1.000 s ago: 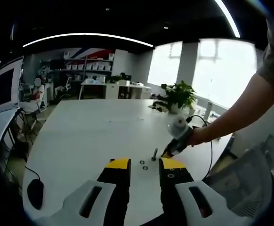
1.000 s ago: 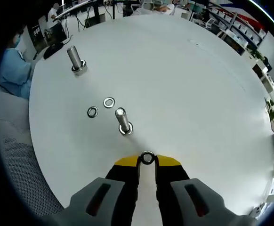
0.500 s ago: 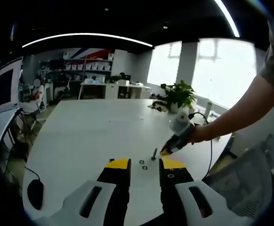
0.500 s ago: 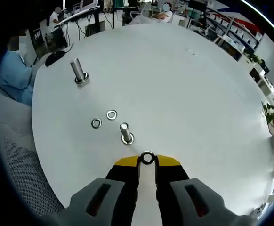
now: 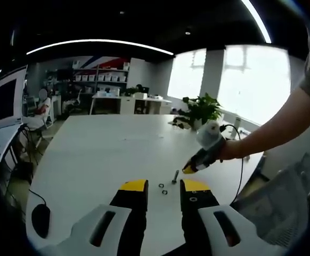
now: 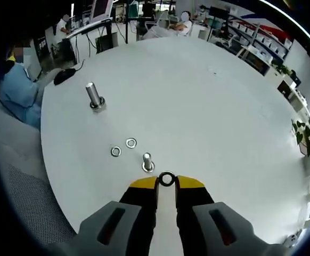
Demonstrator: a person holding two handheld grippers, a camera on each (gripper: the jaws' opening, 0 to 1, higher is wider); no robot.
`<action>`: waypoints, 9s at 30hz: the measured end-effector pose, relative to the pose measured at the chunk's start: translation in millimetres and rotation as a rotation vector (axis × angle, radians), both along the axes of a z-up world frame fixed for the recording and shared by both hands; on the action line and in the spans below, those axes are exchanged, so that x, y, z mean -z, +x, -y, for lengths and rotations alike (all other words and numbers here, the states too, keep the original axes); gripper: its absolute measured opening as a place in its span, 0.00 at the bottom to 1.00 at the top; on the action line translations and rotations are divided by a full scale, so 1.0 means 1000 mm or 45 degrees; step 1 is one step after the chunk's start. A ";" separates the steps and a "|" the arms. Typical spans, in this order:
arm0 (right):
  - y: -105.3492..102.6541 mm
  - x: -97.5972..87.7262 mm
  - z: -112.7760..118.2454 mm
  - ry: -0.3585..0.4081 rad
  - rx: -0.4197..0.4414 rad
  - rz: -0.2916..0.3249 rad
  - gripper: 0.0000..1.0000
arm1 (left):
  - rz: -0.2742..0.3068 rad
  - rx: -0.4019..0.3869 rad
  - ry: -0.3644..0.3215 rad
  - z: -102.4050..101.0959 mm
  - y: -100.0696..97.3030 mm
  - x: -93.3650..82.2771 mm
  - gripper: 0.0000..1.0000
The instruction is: Place the washer onto the threaded stud by aligning its center hole with the stud, sliding it down to the base, and recovering from edge contact or off-axis alignment until the washer reaches the visible bottom stop.
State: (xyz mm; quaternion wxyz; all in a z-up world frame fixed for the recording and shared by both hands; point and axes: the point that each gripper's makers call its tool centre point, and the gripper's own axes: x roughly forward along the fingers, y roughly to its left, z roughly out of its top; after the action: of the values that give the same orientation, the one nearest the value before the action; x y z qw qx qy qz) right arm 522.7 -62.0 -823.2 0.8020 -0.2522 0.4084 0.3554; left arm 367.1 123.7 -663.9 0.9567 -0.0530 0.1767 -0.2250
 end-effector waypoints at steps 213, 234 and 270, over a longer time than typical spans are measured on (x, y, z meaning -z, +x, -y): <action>-0.048 0.001 -0.044 -0.034 -0.120 -0.091 0.21 | 0.008 -0.007 -0.042 -0.002 0.000 -0.004 0.22; -0.041 0.010 -0.053 -0.023 -0.137 -0.113 0.22 | 0.003 -0.030 -0.034 -0.006 0.001 -0.002 0.22; -0.040 0.030 -0.071 -0.016 -0.164 -0.150 0.22 | -0.017 -0.033 -0.025 -0.006 0.001 0.002 0.22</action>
State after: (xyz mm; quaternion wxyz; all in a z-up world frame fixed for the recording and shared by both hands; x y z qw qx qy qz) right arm 482.3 8.7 -853.3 0.7503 -0.2618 0.4402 0.4180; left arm 368.1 129.9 -665.4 0.9578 -0.0664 0.1801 -0.2139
